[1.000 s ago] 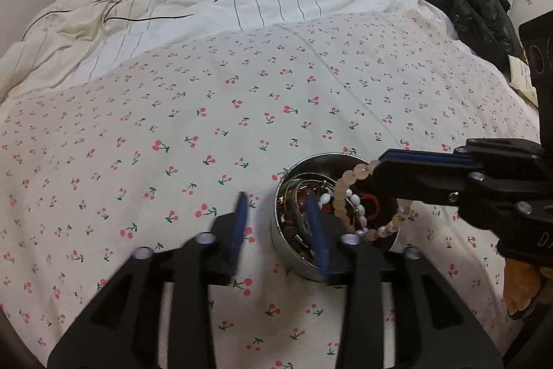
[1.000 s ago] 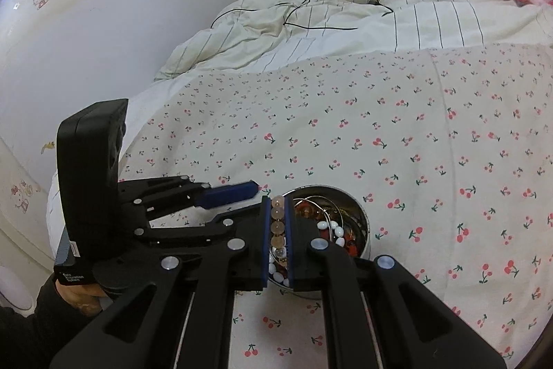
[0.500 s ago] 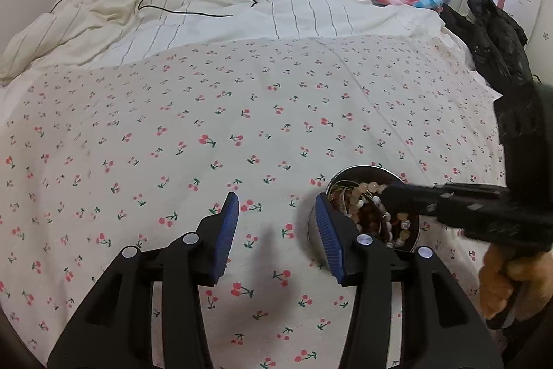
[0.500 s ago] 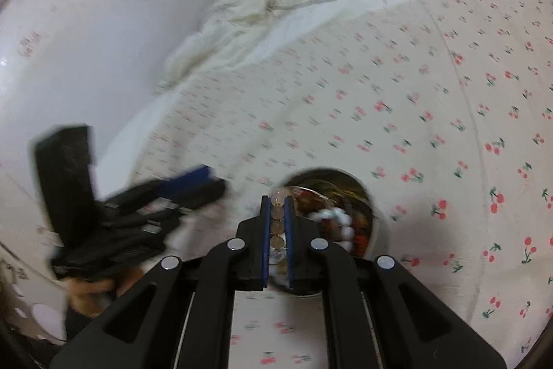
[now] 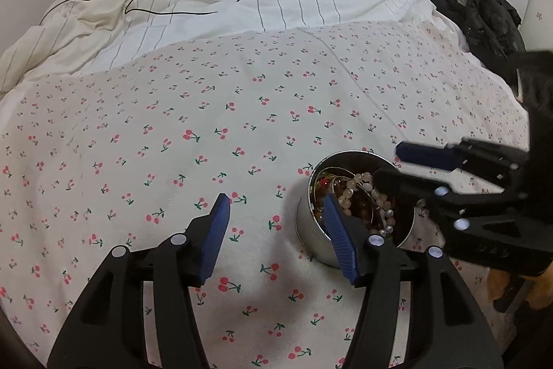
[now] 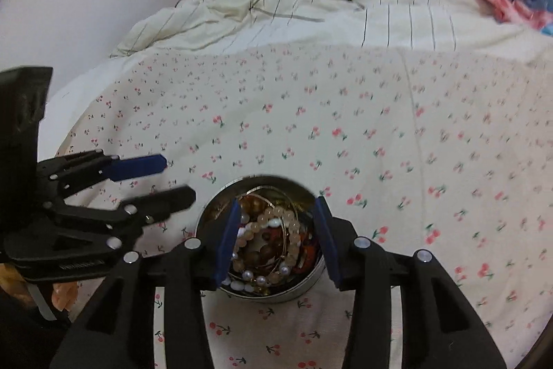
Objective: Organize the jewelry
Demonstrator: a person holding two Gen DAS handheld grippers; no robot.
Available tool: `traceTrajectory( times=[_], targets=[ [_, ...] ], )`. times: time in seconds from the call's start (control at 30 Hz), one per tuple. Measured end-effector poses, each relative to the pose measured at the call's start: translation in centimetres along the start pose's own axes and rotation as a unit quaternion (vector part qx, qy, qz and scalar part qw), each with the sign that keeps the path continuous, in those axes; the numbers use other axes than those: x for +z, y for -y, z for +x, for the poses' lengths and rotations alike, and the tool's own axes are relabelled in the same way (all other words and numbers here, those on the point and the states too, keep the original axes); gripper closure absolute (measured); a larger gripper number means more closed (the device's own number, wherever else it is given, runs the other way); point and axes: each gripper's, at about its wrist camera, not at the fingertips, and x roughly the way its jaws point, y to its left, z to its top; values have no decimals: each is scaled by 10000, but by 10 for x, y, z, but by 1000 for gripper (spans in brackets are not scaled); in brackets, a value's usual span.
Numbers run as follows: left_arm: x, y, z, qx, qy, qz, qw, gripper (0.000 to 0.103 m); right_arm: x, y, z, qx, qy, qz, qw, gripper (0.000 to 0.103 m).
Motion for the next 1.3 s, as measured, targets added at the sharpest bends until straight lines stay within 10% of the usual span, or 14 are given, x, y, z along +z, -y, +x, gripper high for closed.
traceTrajectory(
  times=[0.6,1.3],
  targets=[
    [-55,25,-23,885,319,-288,9951,12,-67,-12,-33,-996,-172,16,9949,17],
    [-55,43,-27,990,511,-177,9936,8,-77,-14,-25,-1300,-234,-52,9912,12]
  ],
)
